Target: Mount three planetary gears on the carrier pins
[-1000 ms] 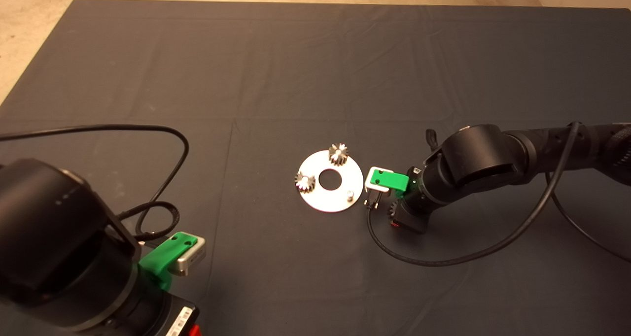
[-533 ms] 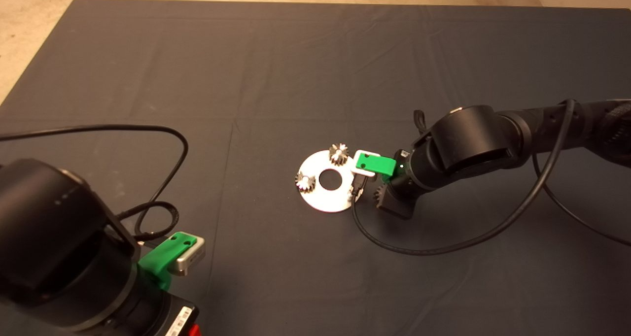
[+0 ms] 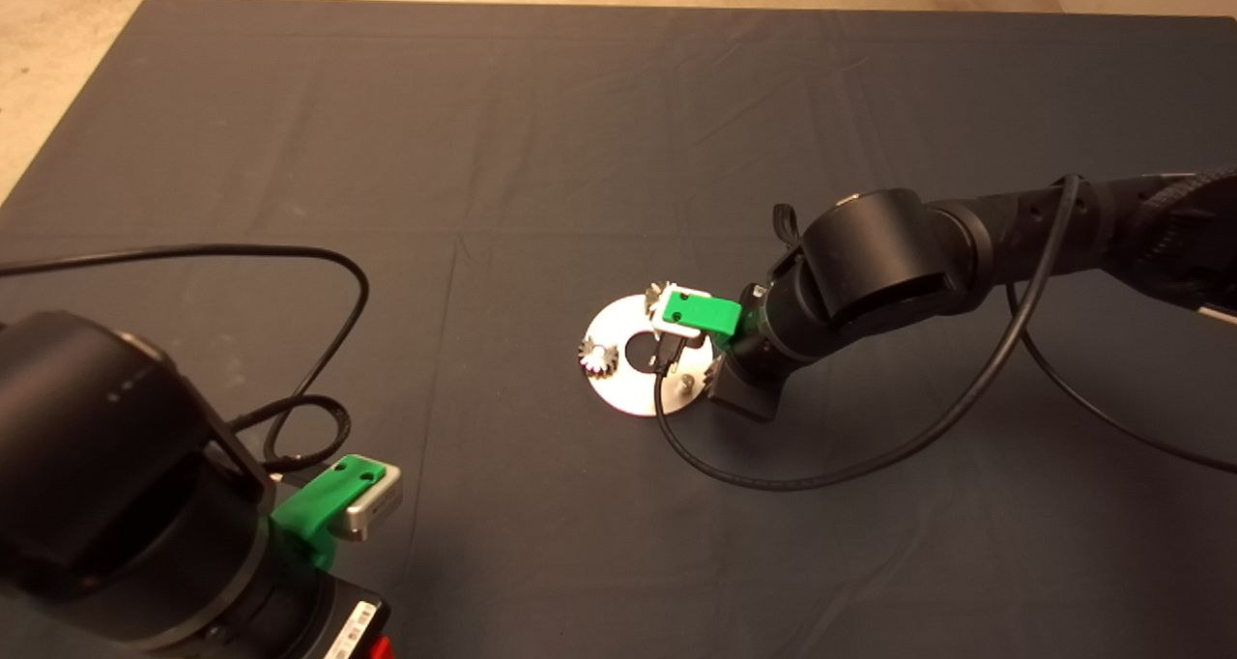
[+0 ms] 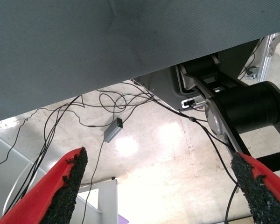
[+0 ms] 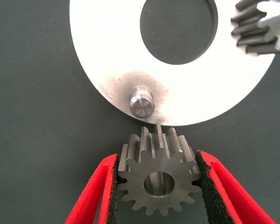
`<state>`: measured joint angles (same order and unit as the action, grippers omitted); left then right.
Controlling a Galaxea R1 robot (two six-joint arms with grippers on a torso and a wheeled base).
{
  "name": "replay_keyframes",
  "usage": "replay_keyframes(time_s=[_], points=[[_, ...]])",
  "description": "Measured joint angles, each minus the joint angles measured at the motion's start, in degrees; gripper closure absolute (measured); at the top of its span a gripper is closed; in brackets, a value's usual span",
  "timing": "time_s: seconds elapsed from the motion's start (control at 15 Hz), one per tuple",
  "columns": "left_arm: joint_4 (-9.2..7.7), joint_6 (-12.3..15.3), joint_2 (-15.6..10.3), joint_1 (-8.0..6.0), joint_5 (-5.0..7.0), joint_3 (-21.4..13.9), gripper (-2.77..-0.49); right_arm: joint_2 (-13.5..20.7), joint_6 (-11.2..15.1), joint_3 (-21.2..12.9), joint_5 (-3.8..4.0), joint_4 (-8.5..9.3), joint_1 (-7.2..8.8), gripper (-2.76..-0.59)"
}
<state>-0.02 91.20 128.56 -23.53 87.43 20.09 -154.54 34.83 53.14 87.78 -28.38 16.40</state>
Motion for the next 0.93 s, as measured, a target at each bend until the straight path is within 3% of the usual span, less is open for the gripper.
replay_keyframes(time_s=[0.2, 0.47, 0.93], points=[[0.0, 0.0, 0.0, 0.0, 0.0, 0.0, -2.19, -2.2, 0.0, 3.0, -0.01, 3.02, 0.95, -1.03], [-0.02, 0.0, 0.0, 0.0, 0.0, 0.0, -2.19, -3.1, 0.0, 4.8, -0.02, 5.67, 2.51, -1.03], [-0.02, 0.0, 0.0, 0.0, 0.0, 0.0, -2.19, -3.9, 0.1, 5.4, -0.07, 8.22, 3.63, -1.03]])
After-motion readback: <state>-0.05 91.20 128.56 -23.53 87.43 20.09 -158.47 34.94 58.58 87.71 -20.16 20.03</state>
